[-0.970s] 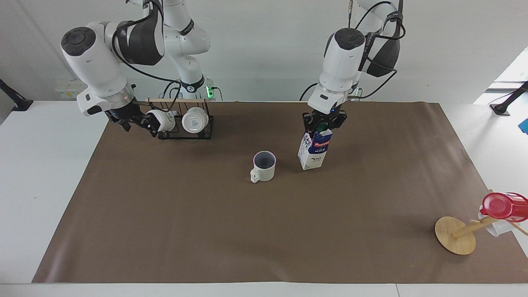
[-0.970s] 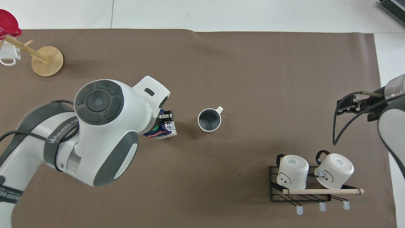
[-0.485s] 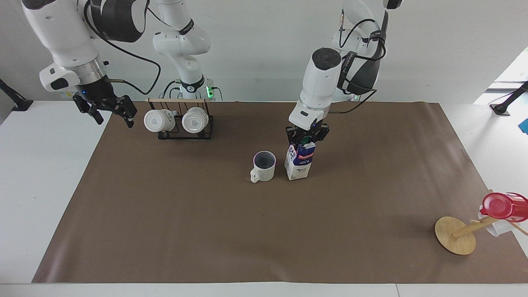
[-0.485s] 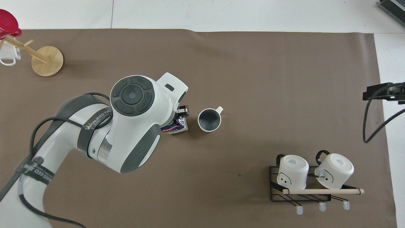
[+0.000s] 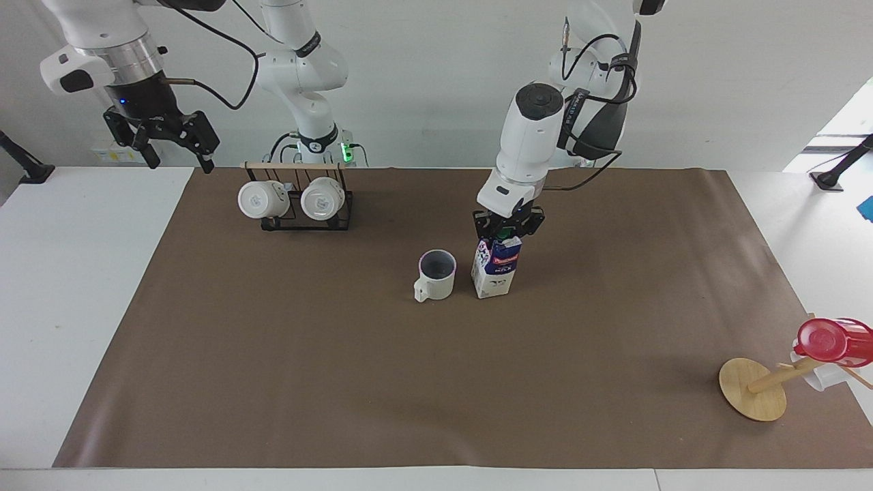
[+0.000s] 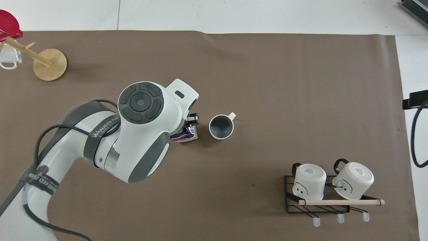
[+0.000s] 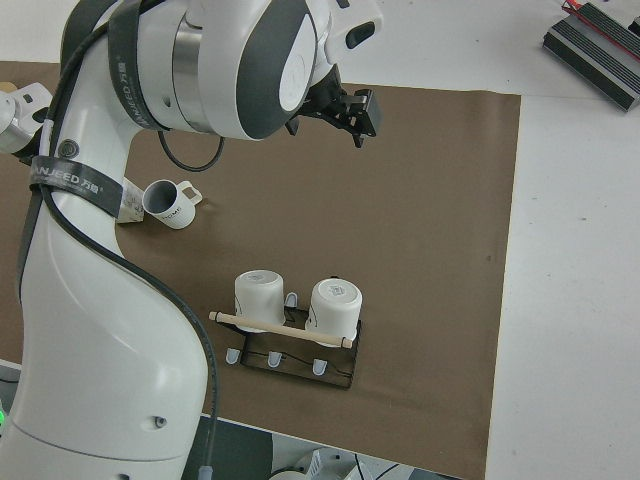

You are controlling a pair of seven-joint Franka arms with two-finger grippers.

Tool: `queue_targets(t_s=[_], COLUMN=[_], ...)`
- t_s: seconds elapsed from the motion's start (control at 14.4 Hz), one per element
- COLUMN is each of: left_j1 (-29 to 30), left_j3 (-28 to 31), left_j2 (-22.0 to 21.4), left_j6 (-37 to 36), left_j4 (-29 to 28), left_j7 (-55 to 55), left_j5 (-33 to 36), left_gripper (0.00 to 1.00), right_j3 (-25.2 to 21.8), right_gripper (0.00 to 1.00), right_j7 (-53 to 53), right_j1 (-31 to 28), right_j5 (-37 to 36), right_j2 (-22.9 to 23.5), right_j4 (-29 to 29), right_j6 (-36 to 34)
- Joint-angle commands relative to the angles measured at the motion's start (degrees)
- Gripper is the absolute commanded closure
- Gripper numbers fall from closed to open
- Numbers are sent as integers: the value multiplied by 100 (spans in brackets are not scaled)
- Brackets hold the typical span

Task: Place cup and milk on table
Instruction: 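Lower the carton, open the left gripper and withdraw it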

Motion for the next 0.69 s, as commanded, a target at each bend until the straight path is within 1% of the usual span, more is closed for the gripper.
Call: queue_targets(t_s=[0.0, 0.07, 0.14, 0.28, 0.42, 0.48, 0.62], left_j1=[-51, -60, -69, -87, -87, -61, 10], left_j3=[67, 67, 67, 76, 76, 85, 137], left_j2=[-76, -76, -76, -76, -111, -215, -566], left_j6=[107, 107, 99, 72, -120, -252, -681], left_j4=[-129, -129, -129, -120, -16, 46, 195], left_j7=[103, 103, 94, 68, 50, 68, 120], left_j5=[31, 31, 31, 31, 22, 22, 22], left_gripper=[31, 9, 0, 0, 0, 0, 0], right_j3=[27, 36, 62, 62, 62, 62, 62], right_gripper=[0, 0, 0, 0, 0, 0, 0], right_j7=[-155, -156, -156, -191, -226, -269, -410], right_j1=[62, 71, 132, 133, 150, 150, 150], right_j5=[59, 85, 59, 68, 68, 59, 24], right_j2=[-167, -167, -167, -185, -255, -255, -238], right_j4=[-186, -178, -178, -204, -326, -336, -327], right_j6=[-135, -188, -145, -144, -135, -153, -206])
